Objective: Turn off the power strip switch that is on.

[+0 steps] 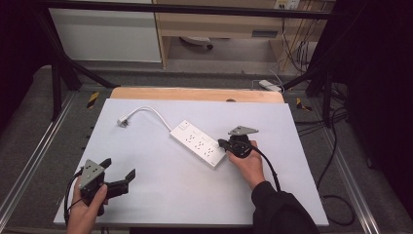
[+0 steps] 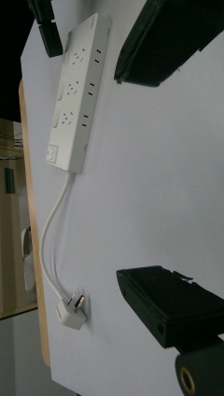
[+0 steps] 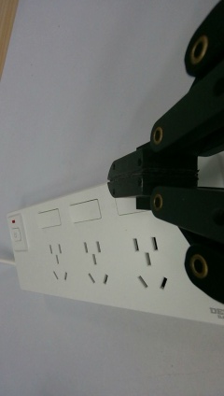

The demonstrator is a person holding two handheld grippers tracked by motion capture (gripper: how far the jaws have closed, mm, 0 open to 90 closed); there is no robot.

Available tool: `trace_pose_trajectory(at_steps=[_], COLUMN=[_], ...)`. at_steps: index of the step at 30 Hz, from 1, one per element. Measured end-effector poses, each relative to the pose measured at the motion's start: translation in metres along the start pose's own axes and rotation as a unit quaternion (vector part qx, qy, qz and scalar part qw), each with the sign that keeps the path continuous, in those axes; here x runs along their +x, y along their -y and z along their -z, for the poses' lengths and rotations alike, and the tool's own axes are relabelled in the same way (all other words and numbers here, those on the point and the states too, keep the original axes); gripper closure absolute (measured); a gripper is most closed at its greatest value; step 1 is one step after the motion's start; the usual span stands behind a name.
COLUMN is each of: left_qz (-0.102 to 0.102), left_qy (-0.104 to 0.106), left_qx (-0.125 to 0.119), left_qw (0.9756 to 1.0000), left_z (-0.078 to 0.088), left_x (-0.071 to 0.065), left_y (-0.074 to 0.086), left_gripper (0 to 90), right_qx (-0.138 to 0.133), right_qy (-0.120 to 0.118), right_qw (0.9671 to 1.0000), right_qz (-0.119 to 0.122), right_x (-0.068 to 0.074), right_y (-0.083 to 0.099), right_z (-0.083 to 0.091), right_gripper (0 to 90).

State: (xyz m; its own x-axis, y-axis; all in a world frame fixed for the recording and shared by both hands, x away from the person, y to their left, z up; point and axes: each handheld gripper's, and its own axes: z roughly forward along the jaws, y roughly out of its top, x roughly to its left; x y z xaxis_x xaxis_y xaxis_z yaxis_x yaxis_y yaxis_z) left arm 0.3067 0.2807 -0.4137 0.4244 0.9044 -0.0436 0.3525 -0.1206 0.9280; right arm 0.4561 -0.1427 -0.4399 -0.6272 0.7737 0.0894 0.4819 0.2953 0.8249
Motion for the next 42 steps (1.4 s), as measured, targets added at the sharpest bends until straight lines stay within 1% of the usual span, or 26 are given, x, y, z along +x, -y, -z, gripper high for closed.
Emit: trace_pose_trajectory(at_steps=[5,8,14,27,42], left_qz=[0.001,0.000,-0.001,-0.001,-0.003], left_qy=[0.001,0.001,0.002,0.002,0.002], left_qx=[0.000,0.000,0.002,0.002,0.004], left_qw=[1.0000,1.0000,1.0000,1.0000,1.0000], left_z=[-0.0002,-0.0001,-0.0002,-0.0002,-0.0001], left_x=[-0.0001,-0.0002,-0.0002,-0.0001,-0.0001], left_y=[0.0001,0.0000,0.0001,0.0001,0.0002], left_gripper=[5.2,5.2,5.2,5.2,5.2], right_qx=[-0.001,-0.001,-0.001,0.002,0.000], right_qy=[0.000,-0.001,-0.006,-0.007,-0.008], right_qw=[1.0000,1.0000,1.0000,1.0000,0.9999], right_qz=[0.003,0.001,0.003,0.004,0.012], right_x=[-0.0009,-0.0001,0.0031,0.0049,0.0076], right_y=[-0.0006,-0.0005,-0.0001,0.0009,0.0018], right_z=[0.0014,0.0016,0.0000,-0.0019,-0.0027], right_gripper=[90.0,90.0,90.0,90.0,90.0])
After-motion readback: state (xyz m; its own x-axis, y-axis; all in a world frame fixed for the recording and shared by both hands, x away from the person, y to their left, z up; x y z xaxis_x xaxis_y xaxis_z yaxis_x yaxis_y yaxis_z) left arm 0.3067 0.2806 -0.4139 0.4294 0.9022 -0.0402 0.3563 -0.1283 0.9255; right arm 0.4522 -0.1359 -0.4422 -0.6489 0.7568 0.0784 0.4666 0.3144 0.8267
